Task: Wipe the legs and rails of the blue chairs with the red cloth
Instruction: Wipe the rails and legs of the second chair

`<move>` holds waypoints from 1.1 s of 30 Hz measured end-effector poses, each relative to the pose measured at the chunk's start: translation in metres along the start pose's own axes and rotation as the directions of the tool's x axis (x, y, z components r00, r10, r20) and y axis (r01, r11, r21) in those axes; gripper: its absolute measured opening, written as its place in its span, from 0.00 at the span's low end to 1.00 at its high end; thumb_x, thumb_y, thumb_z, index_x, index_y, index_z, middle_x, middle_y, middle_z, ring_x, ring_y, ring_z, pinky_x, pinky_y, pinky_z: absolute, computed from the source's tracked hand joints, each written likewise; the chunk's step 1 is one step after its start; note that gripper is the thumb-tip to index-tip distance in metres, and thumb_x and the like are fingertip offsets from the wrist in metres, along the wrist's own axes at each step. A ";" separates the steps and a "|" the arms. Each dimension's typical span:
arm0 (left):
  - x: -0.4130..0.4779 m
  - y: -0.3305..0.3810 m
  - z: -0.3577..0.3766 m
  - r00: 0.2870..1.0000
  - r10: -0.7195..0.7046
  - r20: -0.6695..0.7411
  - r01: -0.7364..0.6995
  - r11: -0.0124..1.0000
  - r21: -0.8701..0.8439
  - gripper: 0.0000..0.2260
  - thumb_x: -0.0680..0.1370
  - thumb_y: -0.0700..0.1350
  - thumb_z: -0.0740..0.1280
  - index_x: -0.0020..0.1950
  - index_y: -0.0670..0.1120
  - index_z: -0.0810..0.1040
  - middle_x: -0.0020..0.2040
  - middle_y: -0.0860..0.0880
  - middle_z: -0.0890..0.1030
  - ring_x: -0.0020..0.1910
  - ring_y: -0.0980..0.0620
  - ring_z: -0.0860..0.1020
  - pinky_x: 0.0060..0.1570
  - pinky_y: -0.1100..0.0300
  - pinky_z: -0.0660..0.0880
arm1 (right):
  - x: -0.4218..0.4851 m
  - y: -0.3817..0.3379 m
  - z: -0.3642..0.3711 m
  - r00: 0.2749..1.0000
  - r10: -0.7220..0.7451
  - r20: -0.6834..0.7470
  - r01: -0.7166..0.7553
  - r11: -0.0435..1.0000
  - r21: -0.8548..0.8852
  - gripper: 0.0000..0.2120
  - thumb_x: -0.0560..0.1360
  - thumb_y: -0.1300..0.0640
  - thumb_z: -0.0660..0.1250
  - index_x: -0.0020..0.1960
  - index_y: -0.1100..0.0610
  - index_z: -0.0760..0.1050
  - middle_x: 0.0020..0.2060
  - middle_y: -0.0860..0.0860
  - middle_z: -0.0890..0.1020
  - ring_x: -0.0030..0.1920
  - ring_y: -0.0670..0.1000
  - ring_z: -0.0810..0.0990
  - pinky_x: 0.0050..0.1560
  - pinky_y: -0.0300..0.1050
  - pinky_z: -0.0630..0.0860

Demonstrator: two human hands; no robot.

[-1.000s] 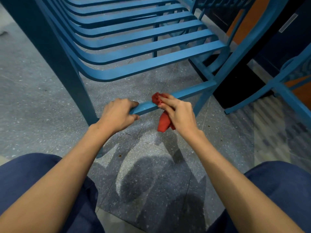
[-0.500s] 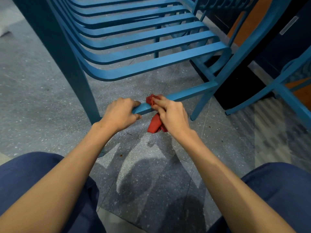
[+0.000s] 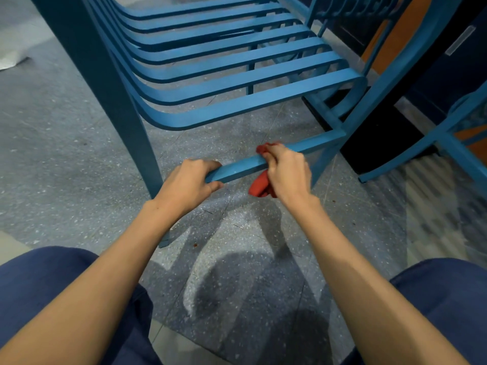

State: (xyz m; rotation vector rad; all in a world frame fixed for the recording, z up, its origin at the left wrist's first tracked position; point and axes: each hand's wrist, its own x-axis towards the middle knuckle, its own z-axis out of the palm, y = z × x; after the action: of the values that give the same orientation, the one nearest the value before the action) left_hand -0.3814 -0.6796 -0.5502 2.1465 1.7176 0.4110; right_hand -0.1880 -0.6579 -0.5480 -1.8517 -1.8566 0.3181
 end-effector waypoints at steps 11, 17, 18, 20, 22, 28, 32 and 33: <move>-0.016 0.009 -0.004 0.993 -0.010 -0.116 0.008 1.000 -0.013 0.11 0.76 0.44 0.66 0.58 0.48 0.78 0.50 0.45 0.82 0.47 0.43 0.80 0.48 0.46 0.77 | -0.018 0.006 0.003 0.967 -0.225 0.117 0.215 0.973 0.089 0.14 0.80 0.55 0.63 0.64 0.51 0.77 0.66 0.47 0.76 0.60 0.54 0.80 0.60 0.56 0.77; -0.043 0.018 -0.003 0.990 -0.046 -0.130 0.011 0.967 -0.253 0.12 0.75 0.47 0.69 0.58 0.51 0.81 0.50 0.53 0.84 0.50 0.59 0.81 0.54 0.55 0.78 | -0.016 -0.010 0.016 0.999 -0.053 -0.004 0.054 0.994 0.096 0.12 0.81 0.55 0.58 0.60 0.52 0.77 0.58 0.49 0.81 0.53 0.58 0.80 0.51 0.54 0.77; -0.046 0.016 -0.003 0.992 -0.059 -0.107 0.027 0.959 -0.283 0.11 0.75 0.48 0.70 0.57 0.51 0.81 0.48 0.54 0.84 0.47 0.61 0.81 0.53 0.56 0.78 | -0.020 -0.016 0.020 0.998 -0.067 0.005 0.066 0.992 0.110 0.11 0.81 0.55 0.58 0.59 0.52 0.77 0.58 0.49 0.81 0.53 0.58 0.81 0.50 0.54 0.77; -0.051 0.007 -0.002 0.995 -0.099 -0.033 0.084 0.947 -0.310 0.10 0.73 0.51 0.71 0.53 0.52 0.83 0.45 0.56 0.84 0.44 0.63 0.81 0.51 0.56 0.79 | -0.031 -0.026 0.031 0.991 -0.128 0.042 0.120 0.980 0.156 0.12 0.81 0.55 0.59 0.61 0.53 0.77 0.62 0.49 0.79 0.57 0.56 0.80 0.55 0.54 0.77; -0.054 -0.004 -0.001 0.987 -0.144 0.071 0.158 0.950 -0.269 0.10 0.72 0.54 0.72 0.50 0.53 0.83 0.44 0.57 0.84 0.43 0.62 0.81 0.50 0.56 0.78 | -0.042 -0.032 0.041 0.975 -0.202 0.096 0.179 0.961 0.213 0.14 0.80 0.56 0.61 0.64 0.54 0.77 0.67 0.49 0.76 0.63 0.53 0.77 0.63 0.52 0.74; -0.070 -0.025 -0.007 0.915 -0.347 0.205 0.362 0.931 -0.041 0.11 0.72 0.56 0.71 0.40 0.49 0.83 0.36 0.52 0.82 0.38 0.53 0.79 0.41 0.58 0.75 | -0.035 -0.023 0.029 0.951 -0.283 0.122 0.253 0.943 0.217 0.13 0.79 0.55 0.63 0.62 0.52 0.78 0.64 0.47 0.79 0.60 0.52 0.80 0.61 0.53 0.76; -0.077 -0.041 -0.021 0.786 -0.591 0.182 0.591 0.805 0.062 0.19 0.71 0.62 0.69 0.39 0.45 0.81 0.34 0.47 0.80 0.34 0.48 0.78 0.37 0.57 0.74 | -0.032 -0.039 0.024 0.994 -0.095 0.055 0.085 0.983 0.165 0.11 0.81 0.54 0.61 0.59 0.52 0.78 0.51 0.52 0.84 0.50 0.59 0.82 0.47 0.52 0.78; -0.079 -0.045 -0.023 0.760 -0.630 0.163 0.629 0.775 0.059 0.20 0.70 0.62 0.70 0.44 0.44 0.82 0.37 0.45 0.81 0.37 0.46 0.79 0.39 0.55 0.76 | -0.033 -0.045 0.026 0.997 -0.064 0.049 0.057 0.988 0.144 0.11 0.81 0.53 0.60 0.59 0.51 0.78 0.50 0.53 0.84 0.49 0.60 0.81 0.46 0.52 0.77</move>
State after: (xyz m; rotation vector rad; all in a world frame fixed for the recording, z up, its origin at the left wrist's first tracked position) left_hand -0.4476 -0.7452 -0.5504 1.4048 2.1811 0.0258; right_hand -0.2419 -0.6882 -0.5539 -1.7033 -1.8698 0.4711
